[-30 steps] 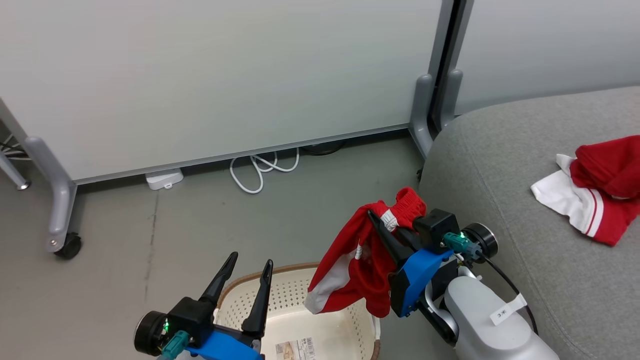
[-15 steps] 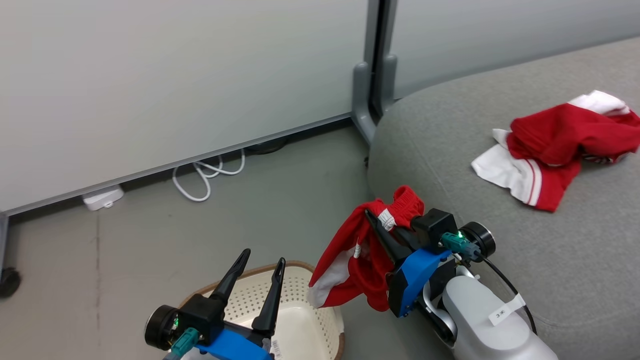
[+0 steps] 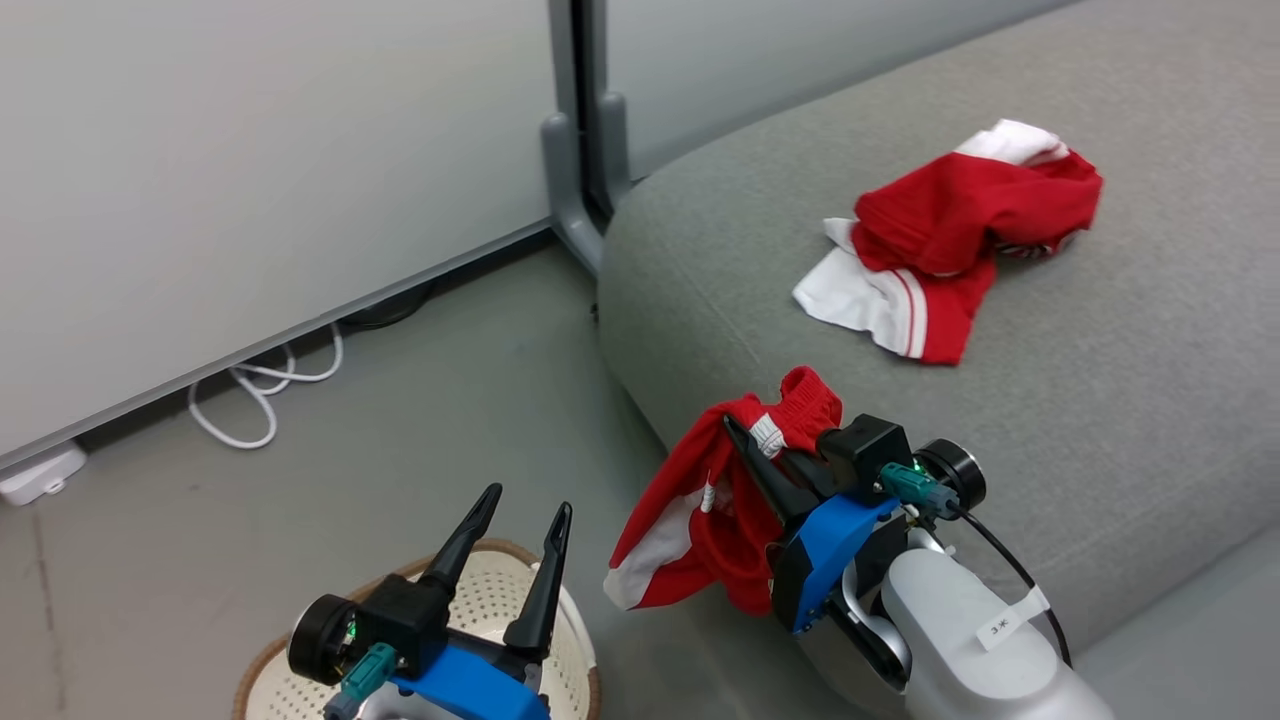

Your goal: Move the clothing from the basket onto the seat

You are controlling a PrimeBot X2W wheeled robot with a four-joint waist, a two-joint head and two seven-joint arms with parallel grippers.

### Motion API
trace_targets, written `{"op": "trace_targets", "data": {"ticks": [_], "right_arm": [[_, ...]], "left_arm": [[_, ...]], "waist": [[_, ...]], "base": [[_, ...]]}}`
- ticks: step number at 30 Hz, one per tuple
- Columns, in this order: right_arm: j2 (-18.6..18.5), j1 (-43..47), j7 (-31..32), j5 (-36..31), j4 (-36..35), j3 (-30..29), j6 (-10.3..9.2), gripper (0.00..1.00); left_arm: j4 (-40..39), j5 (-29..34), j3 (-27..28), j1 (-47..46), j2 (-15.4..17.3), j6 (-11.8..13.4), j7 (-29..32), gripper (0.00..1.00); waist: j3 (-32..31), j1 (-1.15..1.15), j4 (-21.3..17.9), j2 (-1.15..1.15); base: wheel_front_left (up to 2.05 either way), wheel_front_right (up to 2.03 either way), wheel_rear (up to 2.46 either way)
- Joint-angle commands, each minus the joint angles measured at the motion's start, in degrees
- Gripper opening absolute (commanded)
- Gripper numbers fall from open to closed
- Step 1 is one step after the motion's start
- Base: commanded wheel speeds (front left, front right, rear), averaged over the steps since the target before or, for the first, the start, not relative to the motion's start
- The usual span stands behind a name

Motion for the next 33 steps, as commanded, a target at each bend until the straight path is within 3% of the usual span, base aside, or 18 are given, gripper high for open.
{"op": "trace_targets", "data": {"ticks": [1,15,33], "right_arm": [[0.1,0.0,-0.3,0.0,-0.3,-0.2,0.01,0.0],[0.1,0.4,-0.3,0.7,-1.1,0.3,0.01,0.0],[0.1,-1.2,-0.3,1.1,-2.5,-3.1,0.01,0.0]], "left_arm": [[-0.1,-0.2,-0.1,-0.8,0.4,-0.1,-0.2,1.0],[-0.3,0.1,-0.3,-1.4,1.0,-0.1,-0.2,1.0],[0.2,-0.3,-2.6,-3.9,2.5,-0.1,-0.2,1.0]], "waist": [[0.8,0.0,-2.3,0.0],[2.0,0.0,-9.8,0.0],[4.5,0.0,-10.6,0.0]], "base": [[0.0,0.0,0.0],[0.0,0.0,0.0],[0.0,0.0,0.0]]}}
